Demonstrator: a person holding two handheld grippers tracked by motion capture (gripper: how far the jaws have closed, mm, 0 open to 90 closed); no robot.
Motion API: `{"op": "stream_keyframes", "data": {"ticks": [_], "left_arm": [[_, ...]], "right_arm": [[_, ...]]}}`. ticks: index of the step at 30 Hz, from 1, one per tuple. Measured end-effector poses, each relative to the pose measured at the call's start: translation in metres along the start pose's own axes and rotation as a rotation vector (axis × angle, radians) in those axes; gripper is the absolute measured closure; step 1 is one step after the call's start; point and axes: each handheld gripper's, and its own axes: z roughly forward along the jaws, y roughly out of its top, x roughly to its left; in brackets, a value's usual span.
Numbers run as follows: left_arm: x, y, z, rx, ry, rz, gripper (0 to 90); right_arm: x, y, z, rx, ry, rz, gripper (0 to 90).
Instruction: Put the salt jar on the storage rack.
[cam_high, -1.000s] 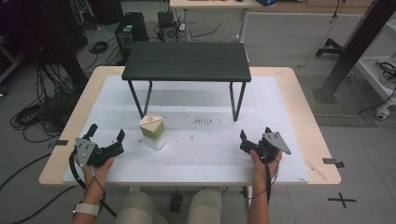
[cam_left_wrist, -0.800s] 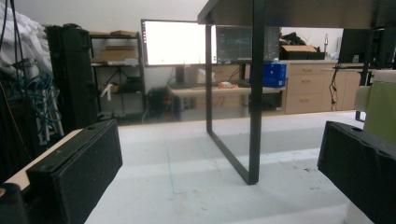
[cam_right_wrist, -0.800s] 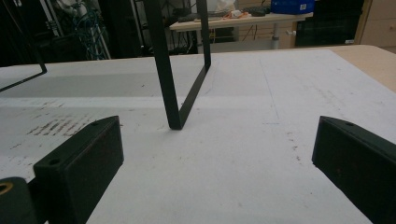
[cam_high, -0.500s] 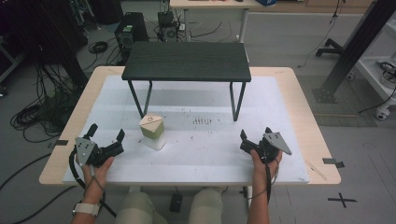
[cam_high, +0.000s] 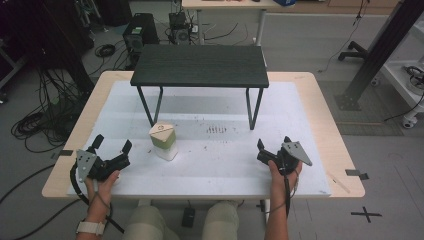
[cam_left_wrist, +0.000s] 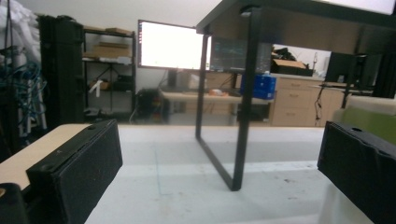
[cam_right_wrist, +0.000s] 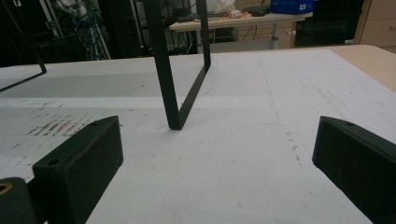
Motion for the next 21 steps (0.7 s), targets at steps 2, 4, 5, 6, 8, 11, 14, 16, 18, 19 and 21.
{"op": "stream_keyframes", "data": {"ticks": [2,4,5,6,8,11,14,16,18,19,21], "left_arm": [[-0.003,0.003,-0.001,-0.005,-0.018,0.002,0.2],[-0.008,0.007,-0.002,0.014,-0.033,-0.016,0.2],[-0.008,0.007,-0.002,0.014,-0.033,-0.016,0.2],[-0.01,0.009,-0.002,0.023,-0.03,-0.028,0.2],[-0.013,0.011,-0.003,0.02,-0.042,-0.028,0.2],[-0.018,0.014,-0.003,0.013,-0.052,-0.022,0.2],[-0.025,0.018,-0.002,0.006,-0.066,-0.013,0.2],[-0.03,0.019,-0.001,0.006,-0.081,-0.01,0.2],[-0.036,0.02,0.0,0.006,-0.09,-0.001,0.2],[-0.039,0.02,0.0,0.004,-0.093,0.005,0.2],[-0.045,0.021,0.002,0.005,-0.101,0.017,0.2]], "right_arm": [[0.0,0.0,0.0,-0.001,-0.002,0.001,1.9],[0.0,0.0,0.0,0.0,-0.001,0.002,1.8],[0.0,0.0,0.0,0.001,-0.002,0.0,1.8],[0.0,0.0,0.0,0.001,-0.002,0.0,1.8],[0.0,0.0,0.0,0.001,-0.002,0.0,1.8],[0.0,0.0,0.0,0.002,-0.001,0.001,1.8],[0.0,0.0,0.0,0.002,-0.001,0.0,1.8],[0.0,0.0,0.0,0.003,-0.001,-0.001,1.8],[0.0,0.0,0.0,0.003,-0.001,-0.001,1.9],[0.0,0.0,0.0,0.003,-0.001,-0.001,1.9],[0.0,0.0,0.0,0.004,-0.001,-0.001,1.8]]}}
